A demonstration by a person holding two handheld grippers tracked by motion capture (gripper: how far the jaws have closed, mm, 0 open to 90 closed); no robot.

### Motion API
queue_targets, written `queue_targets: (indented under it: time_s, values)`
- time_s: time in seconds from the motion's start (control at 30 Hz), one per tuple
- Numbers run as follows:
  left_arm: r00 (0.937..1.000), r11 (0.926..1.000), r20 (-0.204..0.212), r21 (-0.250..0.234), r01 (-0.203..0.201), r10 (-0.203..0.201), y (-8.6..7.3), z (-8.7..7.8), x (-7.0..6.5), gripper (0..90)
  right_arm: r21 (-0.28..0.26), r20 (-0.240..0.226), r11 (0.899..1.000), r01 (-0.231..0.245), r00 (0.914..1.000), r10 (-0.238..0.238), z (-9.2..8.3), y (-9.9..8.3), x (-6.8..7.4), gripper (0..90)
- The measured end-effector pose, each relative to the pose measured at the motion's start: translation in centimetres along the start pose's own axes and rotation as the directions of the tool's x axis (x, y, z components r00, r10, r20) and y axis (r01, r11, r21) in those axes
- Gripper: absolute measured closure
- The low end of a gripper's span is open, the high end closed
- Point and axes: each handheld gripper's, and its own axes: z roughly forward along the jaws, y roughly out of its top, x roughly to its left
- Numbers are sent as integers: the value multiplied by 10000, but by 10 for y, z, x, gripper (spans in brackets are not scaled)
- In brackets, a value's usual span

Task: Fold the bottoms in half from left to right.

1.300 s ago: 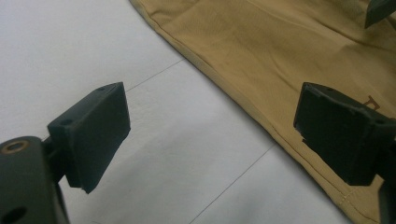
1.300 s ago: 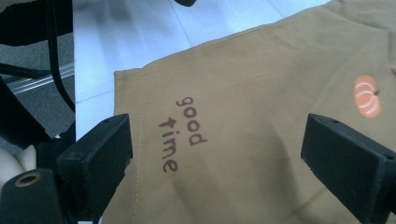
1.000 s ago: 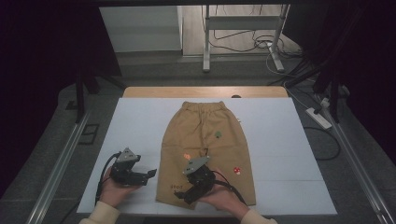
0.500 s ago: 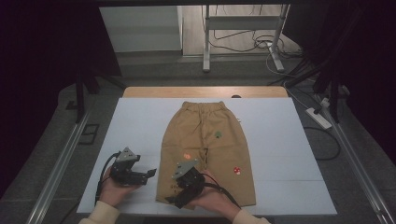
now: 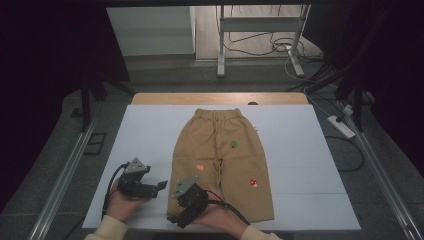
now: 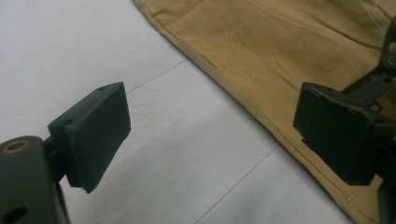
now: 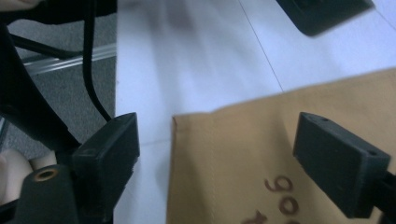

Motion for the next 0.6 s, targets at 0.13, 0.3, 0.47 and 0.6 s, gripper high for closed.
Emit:
queue_targets:
  time_s: [0.13, 0.3, 0.47, 0.6]
  values:
    - [10000, 10000, -10, -8, -1, 1, 0, 0, 0, 109, 140, 87, 9997, 209, 9997, -210, 6, 2, 4, 149]
    - [10000, 10000, 10, -23, 42, -42, 0, 0, 0, 109, 356, 282, 9983, 462, 9985, -472, 12, 2, 6, 151]
    - [10000, 10000, 12, 9, 9, -9, 0, 0, 0, 110, 471, 620, 9964, 702, 9954, -731, 14, 3, 11, 167]
    - [10000, 10000, 9, -18, 35, -35, 0, 0, 0, 109, 497, 785, 9968, 619, 9947, -657, 11, 3, 10, 247]
